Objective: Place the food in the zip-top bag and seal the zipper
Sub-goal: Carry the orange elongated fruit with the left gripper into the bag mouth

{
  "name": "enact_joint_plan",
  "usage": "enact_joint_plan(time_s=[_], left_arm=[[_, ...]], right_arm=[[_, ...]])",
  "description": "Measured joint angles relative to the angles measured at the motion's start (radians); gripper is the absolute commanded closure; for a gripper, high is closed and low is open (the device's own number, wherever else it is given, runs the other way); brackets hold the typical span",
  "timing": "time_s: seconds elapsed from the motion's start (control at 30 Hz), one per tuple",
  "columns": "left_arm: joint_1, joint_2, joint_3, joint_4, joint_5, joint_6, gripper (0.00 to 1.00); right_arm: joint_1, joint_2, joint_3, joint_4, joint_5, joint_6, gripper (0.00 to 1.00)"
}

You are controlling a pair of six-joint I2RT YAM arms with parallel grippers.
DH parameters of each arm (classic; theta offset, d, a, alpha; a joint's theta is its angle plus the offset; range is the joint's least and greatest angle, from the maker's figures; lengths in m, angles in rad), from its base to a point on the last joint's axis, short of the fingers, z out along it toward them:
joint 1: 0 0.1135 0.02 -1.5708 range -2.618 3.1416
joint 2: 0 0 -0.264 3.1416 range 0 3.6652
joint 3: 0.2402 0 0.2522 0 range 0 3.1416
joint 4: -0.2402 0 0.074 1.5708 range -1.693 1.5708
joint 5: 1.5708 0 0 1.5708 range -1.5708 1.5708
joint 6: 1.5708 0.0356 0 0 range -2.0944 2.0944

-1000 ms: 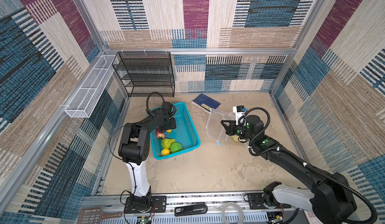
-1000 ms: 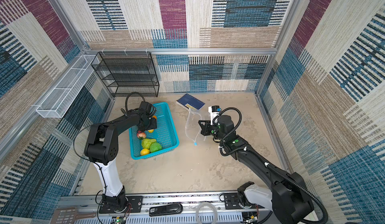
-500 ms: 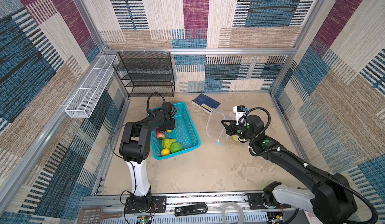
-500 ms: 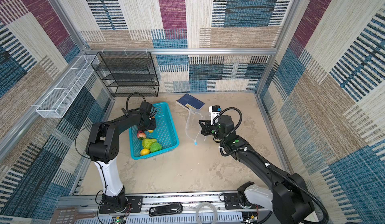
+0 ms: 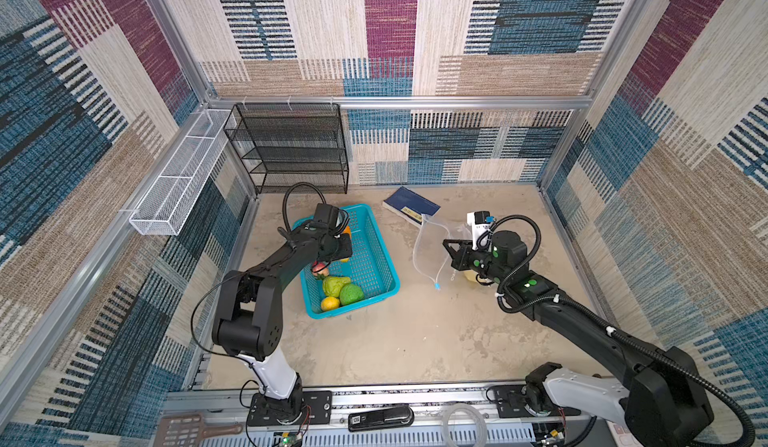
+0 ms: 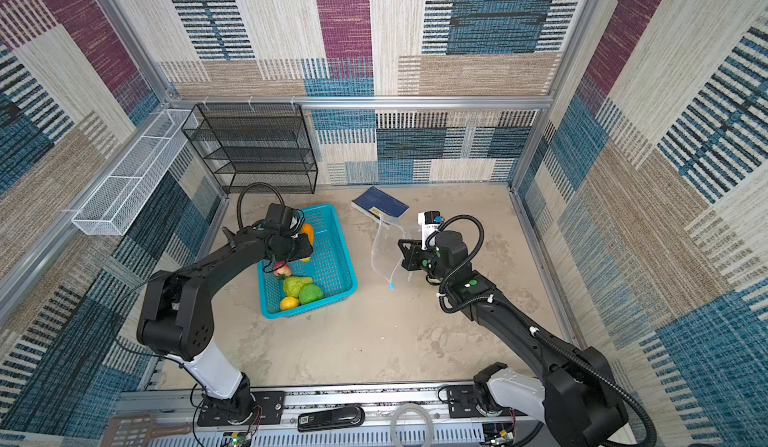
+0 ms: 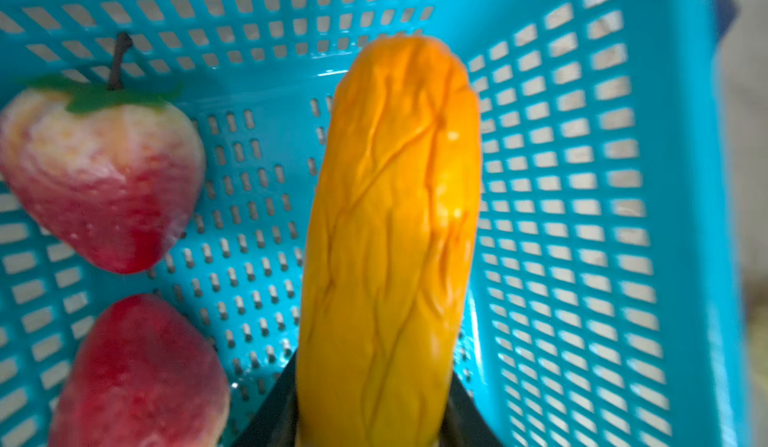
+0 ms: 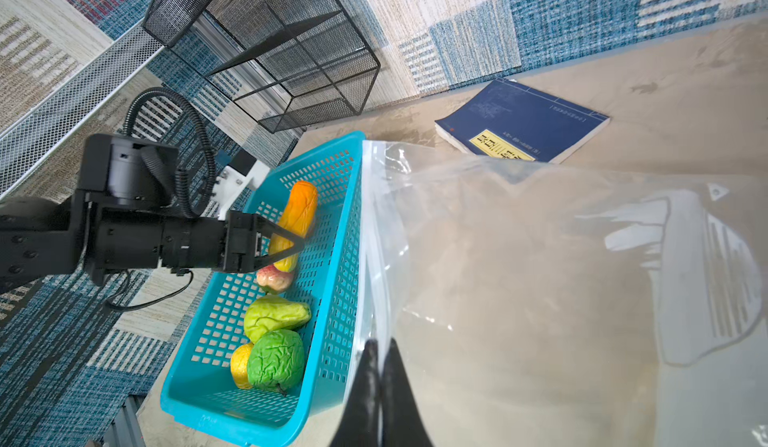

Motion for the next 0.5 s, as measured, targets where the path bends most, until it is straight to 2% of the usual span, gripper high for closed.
enact_joint_plan(time_s=[0.27,0.5], left_arm=[[-0.080,-0.195,-0.205,0.242,0.244,-0.145,0.65],[-0.242,-0.265,-0.247,0.397,0.310,-0.225,0.65]], right_arm=[[0.000,0.010,-0.010,0.008,0.000,0.014,1.00],[0.000,0.020,-0.010,0.025,0.000,0.022,1.00]])
